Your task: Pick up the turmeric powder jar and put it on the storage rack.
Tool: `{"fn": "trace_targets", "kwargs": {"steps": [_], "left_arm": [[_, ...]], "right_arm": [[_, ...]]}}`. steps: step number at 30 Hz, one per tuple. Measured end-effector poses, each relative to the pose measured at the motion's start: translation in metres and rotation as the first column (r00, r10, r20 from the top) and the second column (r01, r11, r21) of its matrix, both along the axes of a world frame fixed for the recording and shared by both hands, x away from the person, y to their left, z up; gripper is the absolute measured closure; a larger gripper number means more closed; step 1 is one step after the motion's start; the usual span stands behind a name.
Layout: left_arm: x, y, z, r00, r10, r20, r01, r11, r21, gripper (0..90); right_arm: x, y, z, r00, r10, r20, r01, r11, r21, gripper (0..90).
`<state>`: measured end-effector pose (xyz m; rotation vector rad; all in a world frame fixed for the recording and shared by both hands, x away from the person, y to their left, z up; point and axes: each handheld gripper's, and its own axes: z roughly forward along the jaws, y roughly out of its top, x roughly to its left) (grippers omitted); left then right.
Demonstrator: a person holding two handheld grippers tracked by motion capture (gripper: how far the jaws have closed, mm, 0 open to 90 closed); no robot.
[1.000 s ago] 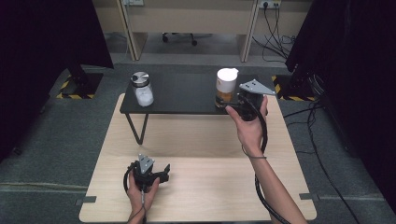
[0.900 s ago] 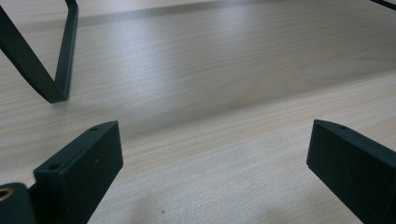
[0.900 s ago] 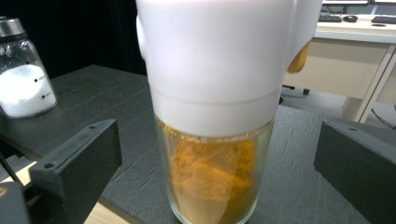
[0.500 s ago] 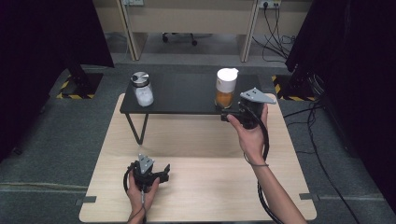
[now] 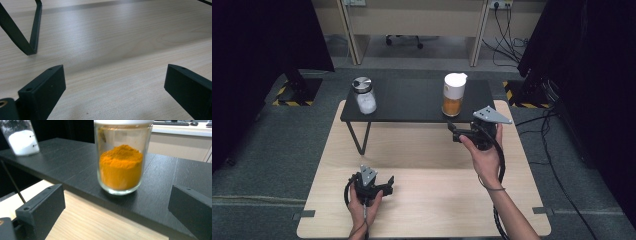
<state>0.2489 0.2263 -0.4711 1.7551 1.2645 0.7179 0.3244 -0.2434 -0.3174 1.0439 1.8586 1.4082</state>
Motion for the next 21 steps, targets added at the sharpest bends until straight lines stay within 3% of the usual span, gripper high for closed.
{"fn": "trace_targets", "kwargs": {"steps": [14,21], "left_arm": [[0.0,0.0,0.0,1.0,0.0,0.001,0.0,1.0,0.002,3.0],[0.0,0.0,0.0,1.0,0.002,0.001,-0.002,1.0,0.001,3.0]], "right_arm": [[-0.037,-0.02,-0.026,0.9994,0.031,0.013,-0.031,1.0,-0.001,1.3],[-0.047,-0.029,-0.045,0.9993,0.03,-0.023,-0.03,1.0,0.001,1.2]]}}
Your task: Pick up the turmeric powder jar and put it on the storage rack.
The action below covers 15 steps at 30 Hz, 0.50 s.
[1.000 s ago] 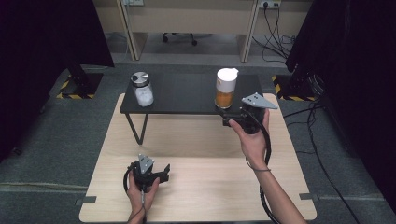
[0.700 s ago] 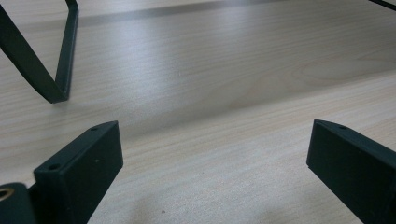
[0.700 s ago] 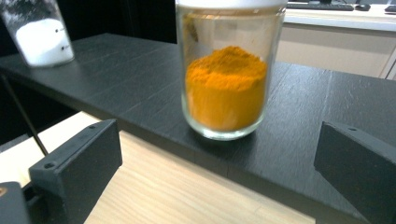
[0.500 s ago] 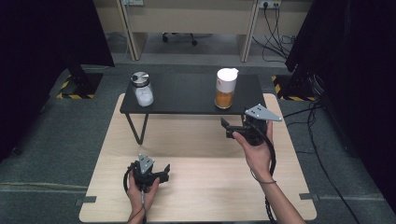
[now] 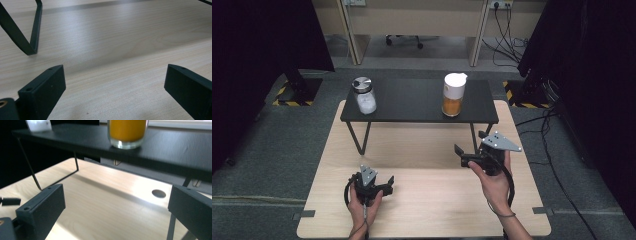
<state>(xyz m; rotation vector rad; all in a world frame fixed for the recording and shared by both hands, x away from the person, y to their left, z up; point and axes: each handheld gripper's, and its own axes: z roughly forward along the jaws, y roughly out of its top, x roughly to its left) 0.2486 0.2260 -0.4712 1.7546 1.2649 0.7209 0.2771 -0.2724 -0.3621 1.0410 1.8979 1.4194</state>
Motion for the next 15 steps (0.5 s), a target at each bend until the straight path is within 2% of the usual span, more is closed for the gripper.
{"fn": "trace_targets", "kwargs": {"steps": [5,9,15], "left_arm": [[0.0,0.0,0.0,1.0,-0.001,0.0,0.001,1.0,0.002,3.1],[0.0,0.0,0.0,1.0,-0.001,0.001,0.001,1.0,0.0,3.1],[0.0,0.0,0.0,1.0,0.001,-0.002,-0.001,1.0,-0.001,3.1]], "right_arm": [[-0.007,-0.003,-0.016,0.9998,-0.005,-0.018,0.005,1.0,-0.01,1.2],[-0.01,-0.008,-0.035,0.9994,0.007,-0.035,-0.007,1.0,-0.011,1.2],[-0.01,-0.016,-0.06,0.9954,0.014,-0.095,-0.016,1.0,-0.019,1.2]]}}
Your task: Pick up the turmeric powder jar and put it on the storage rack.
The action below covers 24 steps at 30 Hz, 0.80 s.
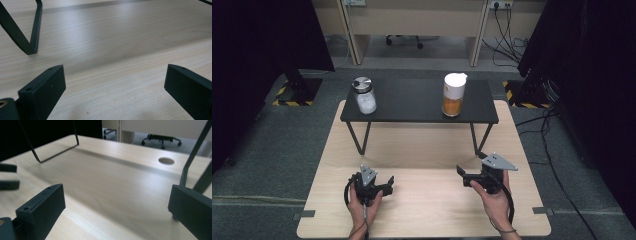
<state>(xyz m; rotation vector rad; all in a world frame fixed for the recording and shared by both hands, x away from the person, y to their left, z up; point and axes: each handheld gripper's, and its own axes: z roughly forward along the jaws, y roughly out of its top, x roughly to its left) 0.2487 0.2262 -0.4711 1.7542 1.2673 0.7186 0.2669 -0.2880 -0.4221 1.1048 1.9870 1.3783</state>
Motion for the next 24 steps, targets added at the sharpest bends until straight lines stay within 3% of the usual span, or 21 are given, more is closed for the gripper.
{"fn": "trace_targets", "kwargs": {"steps": [11,24], "left_arm": [[0.0,-0.001,0.0,1.0,0.002,0.001,-0.002,1.0,0.003,3.0],[-0.001,0.0,0.0,1.0,0.005,0.0,-0.005,1.0,0.001,3.1]], "right_arm": [[-0.007,-0.01,-0.023,0.9978,-0.003,-0.067,0.001,1.0,-0.029,1.4],[-0.017,-0.015,-0.042,0.997,-0.021,-0.074,0.019,0.999,-0.032,2.0]]}}
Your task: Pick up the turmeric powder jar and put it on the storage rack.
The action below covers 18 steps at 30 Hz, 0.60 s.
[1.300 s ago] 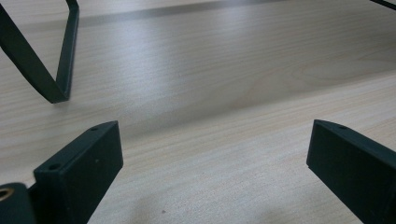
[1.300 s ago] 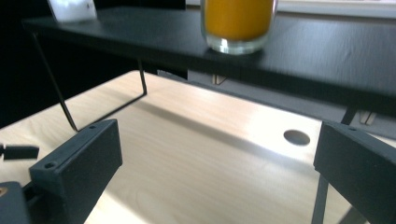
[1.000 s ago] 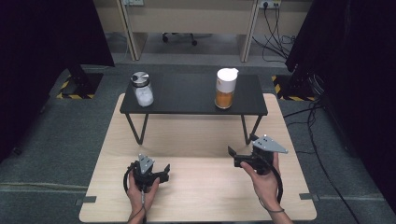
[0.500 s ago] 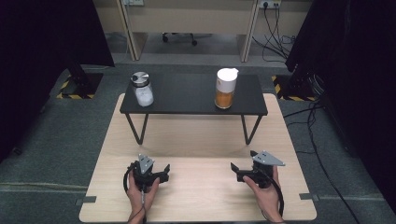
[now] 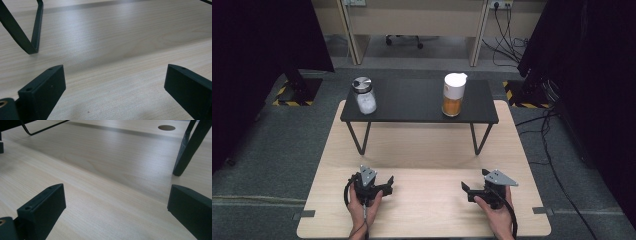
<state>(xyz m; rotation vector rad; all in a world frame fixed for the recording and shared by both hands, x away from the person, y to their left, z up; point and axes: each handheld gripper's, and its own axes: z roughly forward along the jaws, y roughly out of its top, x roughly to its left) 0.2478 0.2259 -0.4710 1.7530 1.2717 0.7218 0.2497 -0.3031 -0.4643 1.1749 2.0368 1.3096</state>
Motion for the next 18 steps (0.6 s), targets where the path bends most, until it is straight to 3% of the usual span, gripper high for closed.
{"fn": "trace_targets", "kwargs": {"steps": [18], "left_arm": [[0.001,0.0004,0.0005,1.0,-0.005,-0.004,0.005,1.0,0.002,3.0]], "right_arm": [[-0.0036,0.0023,-0.0061,1.0,-0.001,0.003,0.001,0.999,-0.034,2.0]]}}
